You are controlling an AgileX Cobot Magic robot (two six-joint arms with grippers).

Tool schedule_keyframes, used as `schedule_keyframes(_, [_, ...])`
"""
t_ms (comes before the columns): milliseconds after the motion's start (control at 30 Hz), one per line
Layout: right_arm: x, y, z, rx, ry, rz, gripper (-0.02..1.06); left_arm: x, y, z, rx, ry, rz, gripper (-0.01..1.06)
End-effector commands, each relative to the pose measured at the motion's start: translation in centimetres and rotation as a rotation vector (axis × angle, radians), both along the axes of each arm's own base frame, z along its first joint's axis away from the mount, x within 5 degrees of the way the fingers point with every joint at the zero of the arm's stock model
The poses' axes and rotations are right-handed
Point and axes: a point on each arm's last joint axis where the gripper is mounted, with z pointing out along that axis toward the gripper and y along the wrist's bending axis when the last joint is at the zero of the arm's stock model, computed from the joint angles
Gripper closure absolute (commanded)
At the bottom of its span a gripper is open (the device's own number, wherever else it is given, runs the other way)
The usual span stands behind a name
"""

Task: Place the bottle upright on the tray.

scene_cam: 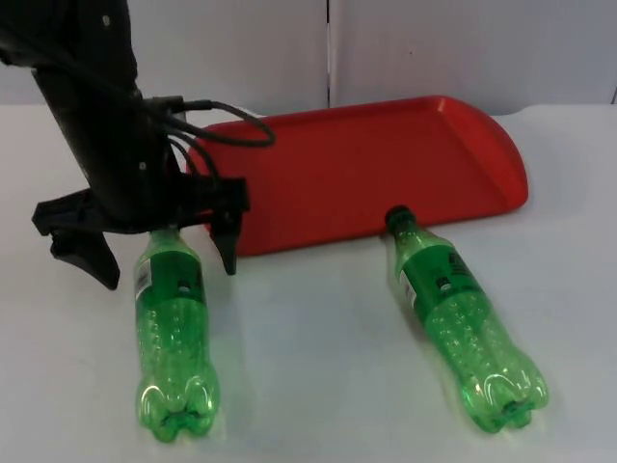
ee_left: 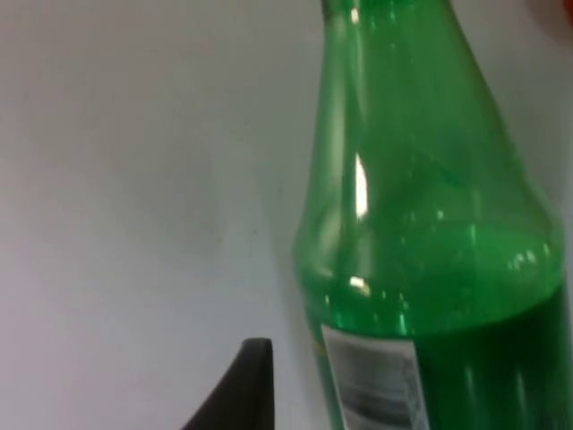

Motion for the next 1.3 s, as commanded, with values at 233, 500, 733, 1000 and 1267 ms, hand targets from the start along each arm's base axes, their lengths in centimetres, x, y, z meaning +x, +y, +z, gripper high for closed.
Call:
schedule_keyframes(233, [0.0, 0.0, 0.1, 0.003, -0.010, -0.006, 0.00, 0.7, -0.5, -2.4, -0.013, -0.022, 0.019, 0.00])
schedule_keyframes(500, [0.0, 0.0, 0.1, 0.003, -0.010, -0.006, 0.00, 0.9, -0.5, -4.2, -0.010, -0.014, 0.025, 0.00])
schedule_keyframes(733, [0.0, 0.0, 0.1, 0.003, -0.010, -0.006, 0.00, 0.8, -0.6, -4.6, -0.013, 0.001, 0.033, 0.00])
schedule_keyframes(1000, [0.0, 0.0, 0.1, 0.003, -0.010, -0.006, 0.00, 0.6, -0.6, -4.6, -0.022, 0.031, 0.048, 0.39])
schedule_keyframes(1267, [0.0, 0.0, 0.1, 0.003, -0.010, -0.006, 0.00, 0.5, -0.8, -4.6, -0.038, 0.036, 0.067, 1.05])
